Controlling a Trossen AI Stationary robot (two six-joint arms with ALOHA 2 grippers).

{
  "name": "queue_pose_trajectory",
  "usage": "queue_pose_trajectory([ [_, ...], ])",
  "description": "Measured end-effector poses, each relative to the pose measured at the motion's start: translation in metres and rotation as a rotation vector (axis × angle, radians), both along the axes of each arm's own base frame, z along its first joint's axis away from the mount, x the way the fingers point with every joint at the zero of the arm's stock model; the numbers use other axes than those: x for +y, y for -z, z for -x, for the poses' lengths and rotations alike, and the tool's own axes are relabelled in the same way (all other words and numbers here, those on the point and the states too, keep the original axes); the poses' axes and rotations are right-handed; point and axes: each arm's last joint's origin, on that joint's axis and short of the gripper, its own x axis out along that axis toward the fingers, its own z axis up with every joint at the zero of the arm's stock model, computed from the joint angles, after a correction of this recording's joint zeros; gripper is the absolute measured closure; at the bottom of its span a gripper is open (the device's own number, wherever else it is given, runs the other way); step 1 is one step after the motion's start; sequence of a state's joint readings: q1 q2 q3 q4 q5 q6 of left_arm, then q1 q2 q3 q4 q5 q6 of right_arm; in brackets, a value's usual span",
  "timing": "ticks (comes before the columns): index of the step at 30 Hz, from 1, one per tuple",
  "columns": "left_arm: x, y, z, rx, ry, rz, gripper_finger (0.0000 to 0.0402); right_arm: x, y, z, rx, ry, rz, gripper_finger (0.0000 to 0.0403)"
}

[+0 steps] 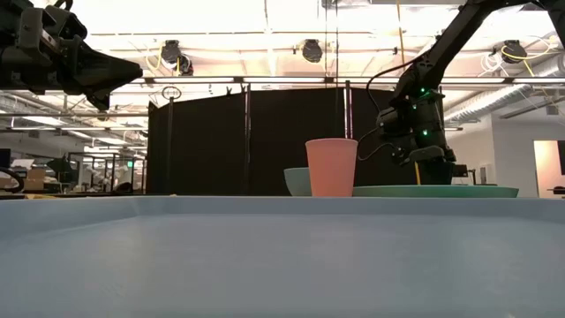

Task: Set up tray
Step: Put the green plate on the right side of the blue serving tray

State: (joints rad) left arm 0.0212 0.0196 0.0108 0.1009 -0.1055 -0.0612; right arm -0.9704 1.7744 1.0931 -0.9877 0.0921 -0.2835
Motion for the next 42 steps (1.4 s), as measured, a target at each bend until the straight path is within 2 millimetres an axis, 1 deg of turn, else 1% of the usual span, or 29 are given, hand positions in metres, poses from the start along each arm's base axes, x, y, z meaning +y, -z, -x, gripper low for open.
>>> queue_pose_trajectory([
  [4, 0.000, 0.000, 0.000, -0.001, 0.001, 0.004, 0.0346, 0.001, -0.006, 0.003, -0.001, 0.005, -0.001, 0.0398],
  [7, 0.000, 0.000, 0.000, 0.000, 0.001, 0.005, 0.0346, 0.003, -0.014, 0.008, -0.044, 0.015, -0.006, 0.0400],
  [10, 0.000, 0.000, 0.000, -0.001, 0.000, 0.005, 0.0346, 0.002, -0.027, 0.011, -0.120, 0.034, -0.002, 0.0403],
  [14, 0.000, 0.000, 0.000, -0.001, 0.000, 0.005, 0.0346, 0.002, -0.045, 0.016, -0.159, 0.047, 0.036, 0.0402],
  [18, 0.000, 0.000, 0.000, -0.001, 0.000, 0.006, 0.0346, 0.002, -0.064, 0.020, -0.178, 0.058, 0.062, 0.0402],
  [24, 0.000, 0.000, 0.000, -0.002, 0.000, 0.009, 0.0346, -0.005, -0.085, 0.027, -0.189, 0.099, 0.089, 0.0402],
  [28, 0.000, 0.000, 0.000, -0.002, 0.000, 0.008, 0.0346, -0.008, -0.095, 0.030, -0.204, 0.117, 0.085, 0.0402],
  [36, 0.000, 0.000, 0.000, 0.000, 0.000, 0.008, 0.0346, -0.014, -0.111, 0.031, -0.345, 0.153, 0.044, 0.0402],
  [39, 0.000, 0.000, 0.000, 0.000, 0.000, 0.008, 0.0346, -0.014, -0.122, 0.031, -0.345, 0.152, 0.039, 0.0402],
  [42, 0.000, 0.000, 0.000, 0.000, 0.000, 0.008, 0.0346, -0.014, -0.138, 0.030, -0.348, 0.152, 0.046, 0.0402],
])
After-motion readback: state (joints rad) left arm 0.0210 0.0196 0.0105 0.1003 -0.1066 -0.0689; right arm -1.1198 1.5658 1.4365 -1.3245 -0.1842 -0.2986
